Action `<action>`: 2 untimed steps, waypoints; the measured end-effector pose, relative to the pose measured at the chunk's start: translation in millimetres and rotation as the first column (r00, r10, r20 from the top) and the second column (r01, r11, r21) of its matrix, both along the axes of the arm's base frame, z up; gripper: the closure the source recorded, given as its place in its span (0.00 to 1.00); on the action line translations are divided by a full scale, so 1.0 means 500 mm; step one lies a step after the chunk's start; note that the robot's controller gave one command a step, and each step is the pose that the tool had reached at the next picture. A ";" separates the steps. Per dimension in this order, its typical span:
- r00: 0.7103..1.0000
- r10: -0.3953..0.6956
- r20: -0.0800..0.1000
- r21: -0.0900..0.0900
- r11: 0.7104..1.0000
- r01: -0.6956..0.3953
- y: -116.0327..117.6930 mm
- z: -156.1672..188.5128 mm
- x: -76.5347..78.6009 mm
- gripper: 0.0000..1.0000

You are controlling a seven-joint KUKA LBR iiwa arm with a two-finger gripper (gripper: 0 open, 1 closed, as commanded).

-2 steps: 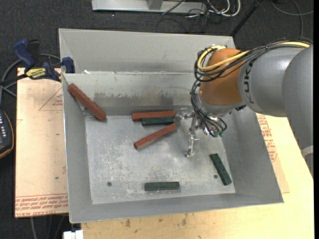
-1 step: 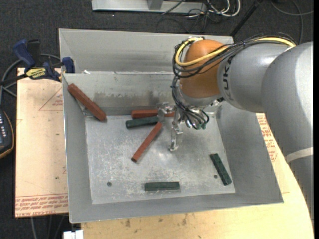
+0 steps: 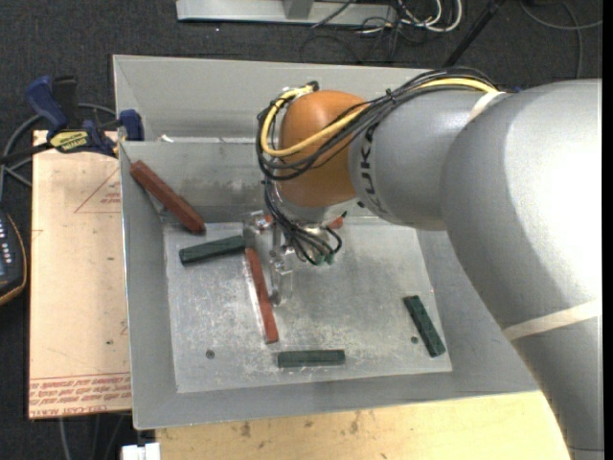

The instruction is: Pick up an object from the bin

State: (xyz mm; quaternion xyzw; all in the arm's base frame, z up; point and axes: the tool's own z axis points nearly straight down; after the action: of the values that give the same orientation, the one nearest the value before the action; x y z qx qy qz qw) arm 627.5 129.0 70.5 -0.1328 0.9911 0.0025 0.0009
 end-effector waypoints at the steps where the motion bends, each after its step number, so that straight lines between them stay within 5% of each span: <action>1: 0.984 0.176 0.005 -0.002 0.984 -0.176 0.101 0.000 0.034 0.00; 2: 0.964 0.266 0.003 -0.004 0.964 -0.266 0.145 -0.001 0.056 0.00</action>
Offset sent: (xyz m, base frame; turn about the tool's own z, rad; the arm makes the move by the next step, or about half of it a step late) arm 0.0162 0.0483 -0.0005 -0.1778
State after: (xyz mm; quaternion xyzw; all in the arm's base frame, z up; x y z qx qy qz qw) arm 655.6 201.6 70.3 -0.2646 0.9644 0.0006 0.0020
